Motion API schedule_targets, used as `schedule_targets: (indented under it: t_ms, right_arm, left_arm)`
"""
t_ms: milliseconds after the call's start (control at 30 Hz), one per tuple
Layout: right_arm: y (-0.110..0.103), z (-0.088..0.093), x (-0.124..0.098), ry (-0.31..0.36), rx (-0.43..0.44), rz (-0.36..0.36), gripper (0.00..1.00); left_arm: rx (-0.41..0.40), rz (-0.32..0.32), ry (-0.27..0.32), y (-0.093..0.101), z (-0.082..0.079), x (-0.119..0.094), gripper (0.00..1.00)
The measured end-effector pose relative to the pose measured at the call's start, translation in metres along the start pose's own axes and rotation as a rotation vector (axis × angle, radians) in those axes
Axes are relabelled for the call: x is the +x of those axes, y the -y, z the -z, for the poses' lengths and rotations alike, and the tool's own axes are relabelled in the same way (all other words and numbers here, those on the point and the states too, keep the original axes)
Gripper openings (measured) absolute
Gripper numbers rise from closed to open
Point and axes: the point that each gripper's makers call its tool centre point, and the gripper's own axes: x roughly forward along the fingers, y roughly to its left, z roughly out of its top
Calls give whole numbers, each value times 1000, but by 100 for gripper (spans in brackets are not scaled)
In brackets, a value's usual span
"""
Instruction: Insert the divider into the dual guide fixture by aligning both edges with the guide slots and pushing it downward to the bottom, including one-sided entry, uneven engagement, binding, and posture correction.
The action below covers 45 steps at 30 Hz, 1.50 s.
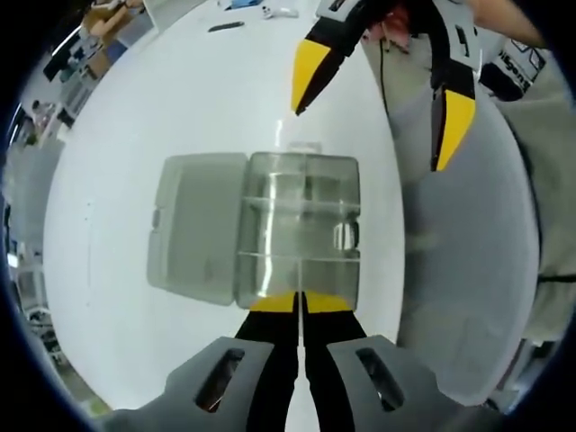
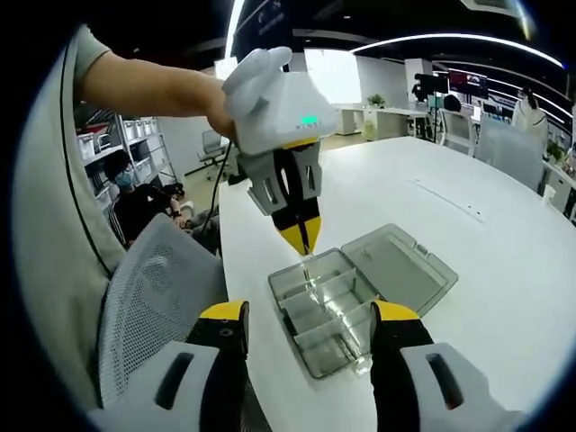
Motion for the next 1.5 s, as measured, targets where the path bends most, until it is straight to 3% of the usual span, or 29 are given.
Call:
schedule_targets:
  t_ms: [633,1500]
  right_arm:
    - [1,2,1,-3,6,1,51]
    - [0,2,0,0,8,0,51]
  left_arm:
    - [55,-1,2,0,1,6,0]
    - [48,27,-5,-1,4,13,0]
